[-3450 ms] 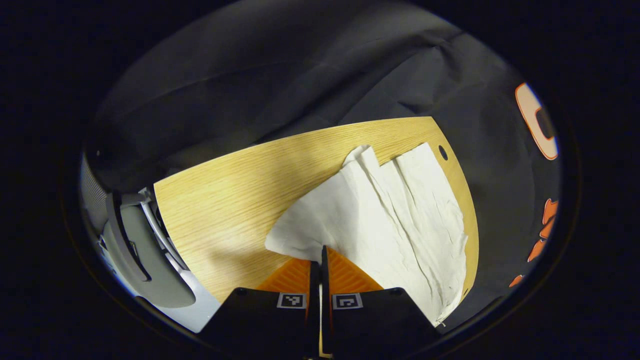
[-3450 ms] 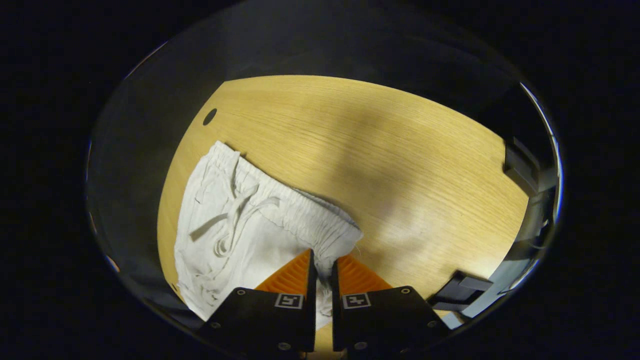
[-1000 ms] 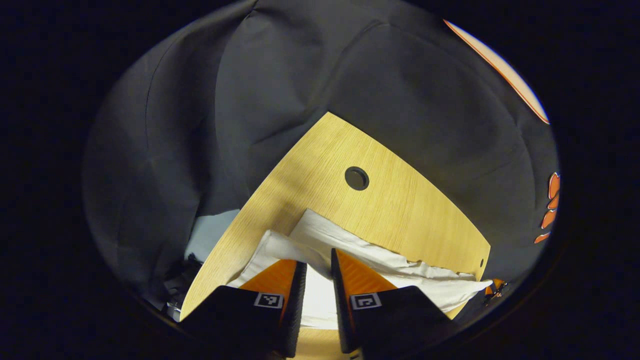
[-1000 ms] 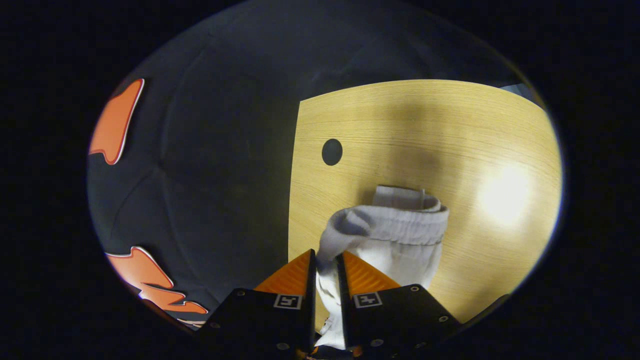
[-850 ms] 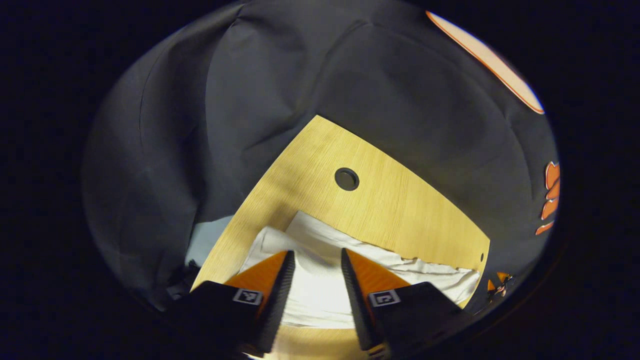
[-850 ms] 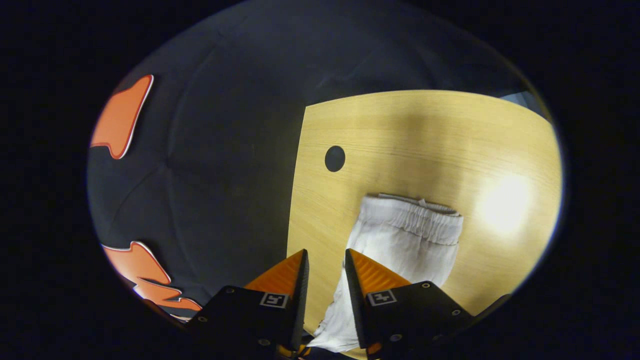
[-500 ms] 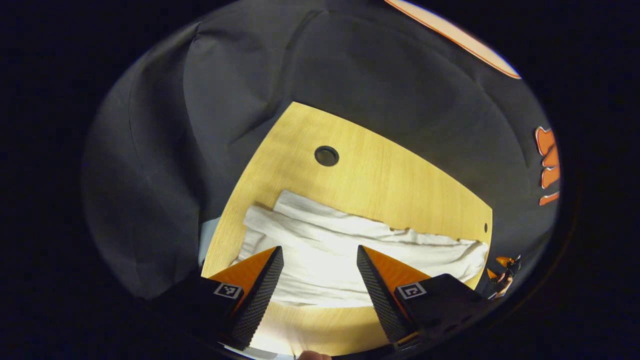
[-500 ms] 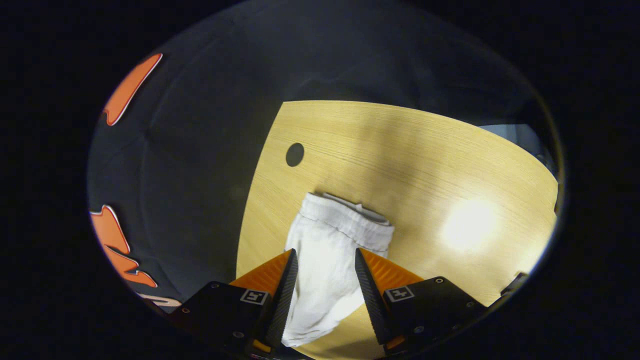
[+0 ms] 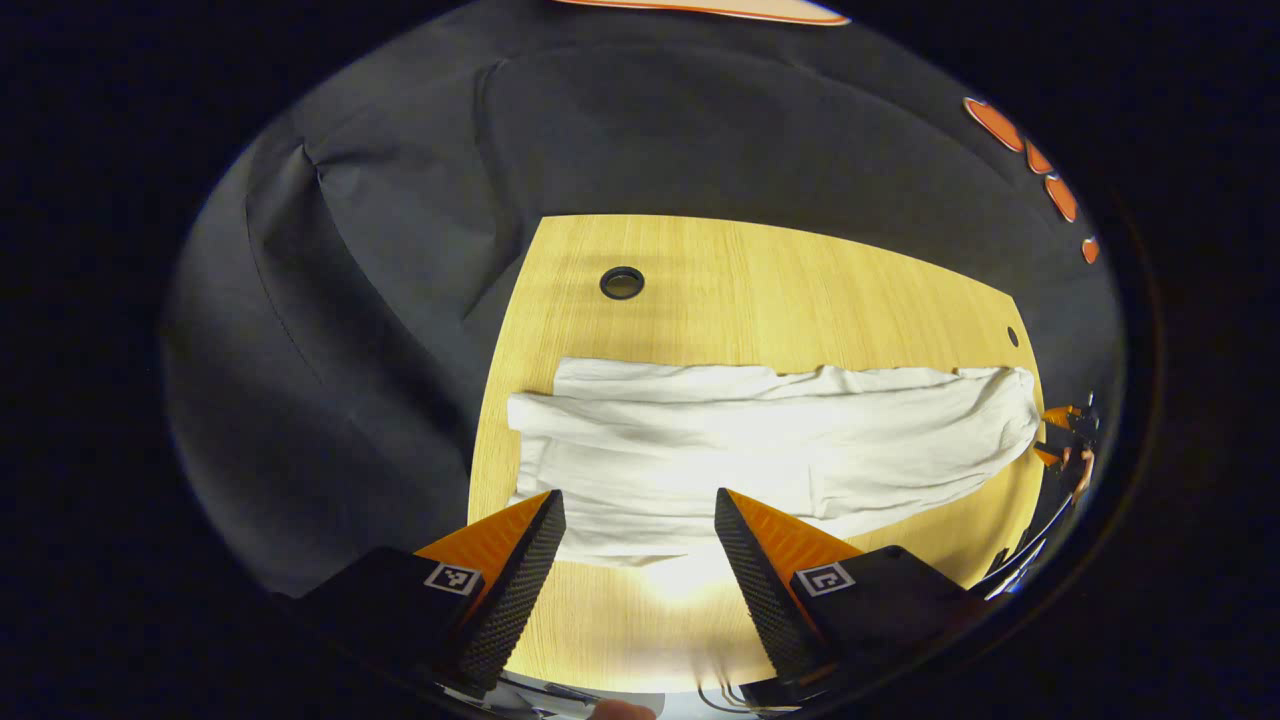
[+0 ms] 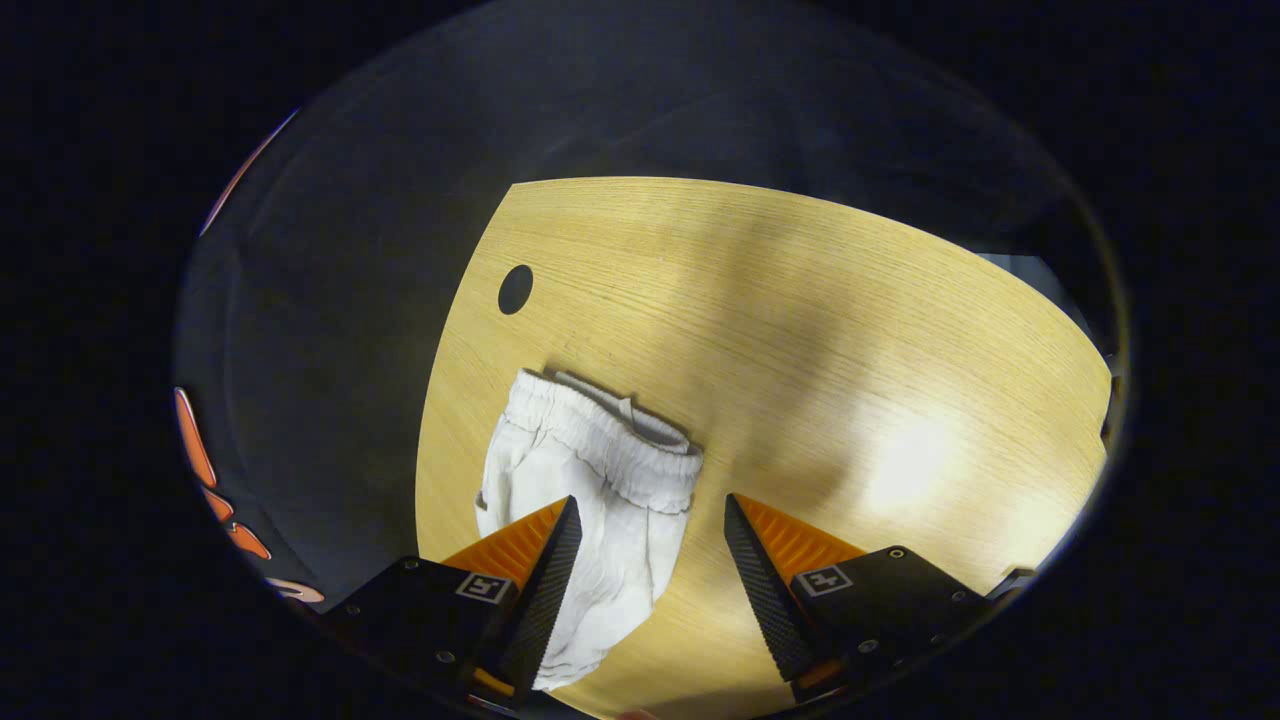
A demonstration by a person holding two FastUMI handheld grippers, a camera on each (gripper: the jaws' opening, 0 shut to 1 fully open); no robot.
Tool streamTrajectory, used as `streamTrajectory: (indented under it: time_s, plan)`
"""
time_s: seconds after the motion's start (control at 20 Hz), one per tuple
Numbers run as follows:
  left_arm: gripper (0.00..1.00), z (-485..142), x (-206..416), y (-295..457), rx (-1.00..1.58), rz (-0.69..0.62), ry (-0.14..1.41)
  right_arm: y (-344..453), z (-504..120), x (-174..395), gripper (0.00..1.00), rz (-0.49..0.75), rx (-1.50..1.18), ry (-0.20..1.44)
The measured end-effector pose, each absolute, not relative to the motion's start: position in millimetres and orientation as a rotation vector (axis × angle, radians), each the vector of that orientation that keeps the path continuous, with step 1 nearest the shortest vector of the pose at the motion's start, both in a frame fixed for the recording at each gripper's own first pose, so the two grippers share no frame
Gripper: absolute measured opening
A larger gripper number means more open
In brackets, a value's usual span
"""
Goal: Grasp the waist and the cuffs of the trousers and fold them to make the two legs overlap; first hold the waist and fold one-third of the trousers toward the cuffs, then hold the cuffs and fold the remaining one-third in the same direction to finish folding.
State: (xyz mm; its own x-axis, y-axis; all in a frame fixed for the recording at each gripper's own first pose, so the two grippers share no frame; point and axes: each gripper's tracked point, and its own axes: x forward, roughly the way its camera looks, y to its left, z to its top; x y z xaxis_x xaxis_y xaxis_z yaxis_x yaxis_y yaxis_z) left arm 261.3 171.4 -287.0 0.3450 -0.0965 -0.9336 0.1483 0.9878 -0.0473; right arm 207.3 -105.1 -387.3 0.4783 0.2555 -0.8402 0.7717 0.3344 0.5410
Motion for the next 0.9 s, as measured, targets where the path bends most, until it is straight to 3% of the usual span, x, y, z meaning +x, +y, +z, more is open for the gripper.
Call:
streamTrajectory:
  time_s: [0.4,0.45,0.55,0.6,0.8,0.9]
  plan:
    - [0.99,-271,197,128,0.047,-0.177,1.178,-107,-419,235,0.88,-0.460,1.268,1.009]
    - [0.99,-273,189,127,0.043,-0.171,1.179,-109,-419,236,0.74,-0.474,1.284,0.997]
    - [0.99,-279,174,122,0.014,-0.152,1.192,-109,-426,235,0.75,-0.483,1.320,0.979]
    - [0.99,-281,166,118,-0.008,-0.143,1.200,-108,-428,236,0.55,-0.481,1.342,0.966]
    - [0.99,-289,135,112,-0.048,-0.124,1.210,-102,-428,247,0.19,-0.455,1.445,0.892]
    - [0.98,-292,128,105,-0.076,-0.119,1.192,-102,-426,246,0.14,-0.444,1.416,0.875]
